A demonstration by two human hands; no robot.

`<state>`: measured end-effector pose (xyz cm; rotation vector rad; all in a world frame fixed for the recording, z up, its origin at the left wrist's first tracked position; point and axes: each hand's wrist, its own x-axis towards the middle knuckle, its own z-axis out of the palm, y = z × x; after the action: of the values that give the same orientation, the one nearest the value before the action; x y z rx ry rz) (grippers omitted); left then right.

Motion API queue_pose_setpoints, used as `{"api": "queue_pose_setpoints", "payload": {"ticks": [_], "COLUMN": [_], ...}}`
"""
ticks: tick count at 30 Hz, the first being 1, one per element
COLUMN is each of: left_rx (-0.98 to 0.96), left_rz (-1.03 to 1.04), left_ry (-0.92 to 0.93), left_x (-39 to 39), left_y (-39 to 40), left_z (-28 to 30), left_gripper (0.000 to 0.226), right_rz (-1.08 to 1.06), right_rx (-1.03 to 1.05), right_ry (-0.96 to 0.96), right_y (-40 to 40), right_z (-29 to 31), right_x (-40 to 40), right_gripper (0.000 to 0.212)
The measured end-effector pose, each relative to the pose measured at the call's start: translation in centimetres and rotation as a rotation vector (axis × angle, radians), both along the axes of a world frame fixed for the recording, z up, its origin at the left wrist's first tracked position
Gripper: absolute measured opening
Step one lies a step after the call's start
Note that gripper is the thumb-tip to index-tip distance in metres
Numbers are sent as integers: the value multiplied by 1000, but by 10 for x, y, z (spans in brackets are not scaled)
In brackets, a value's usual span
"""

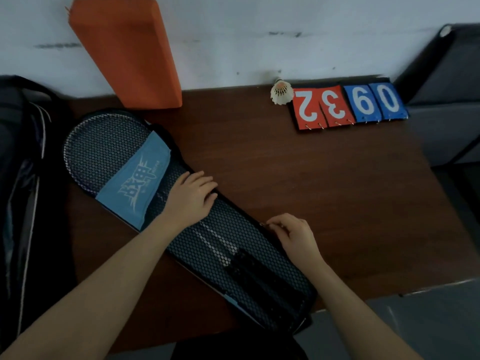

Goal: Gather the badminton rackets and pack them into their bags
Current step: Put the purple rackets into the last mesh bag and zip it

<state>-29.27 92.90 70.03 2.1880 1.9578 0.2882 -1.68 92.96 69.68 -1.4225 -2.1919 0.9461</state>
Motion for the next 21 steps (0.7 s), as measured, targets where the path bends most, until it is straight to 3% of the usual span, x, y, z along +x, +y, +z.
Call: {"api": "queue_pose_setpoints", "payload": {"ticks": [5, 11, 17, 21], "left_rx": [-4, 79, 8, -14], "left_rz": [-200, -86, 71, -301], "left_ry": [-35, -105, -54, -66], "left_x": [76, 83, 85, 132], "left_y": [-37, -36, -15, -28], "left_z": [-3, -6, -1, 2], "left_gripper": [39, 20, 21, 30], "right_rz": [21, 37, -126, -161], "right_rx": [20, 19, -45, -31], "right_ry": [24, 14, -40, 8], "right_y": [-2, -12, -34, -45], "right_z": [3, 5, 5, 5], "right_x": [-2, 23, 86, 90], "right_gripper": [15, 15, 15, 15]}}
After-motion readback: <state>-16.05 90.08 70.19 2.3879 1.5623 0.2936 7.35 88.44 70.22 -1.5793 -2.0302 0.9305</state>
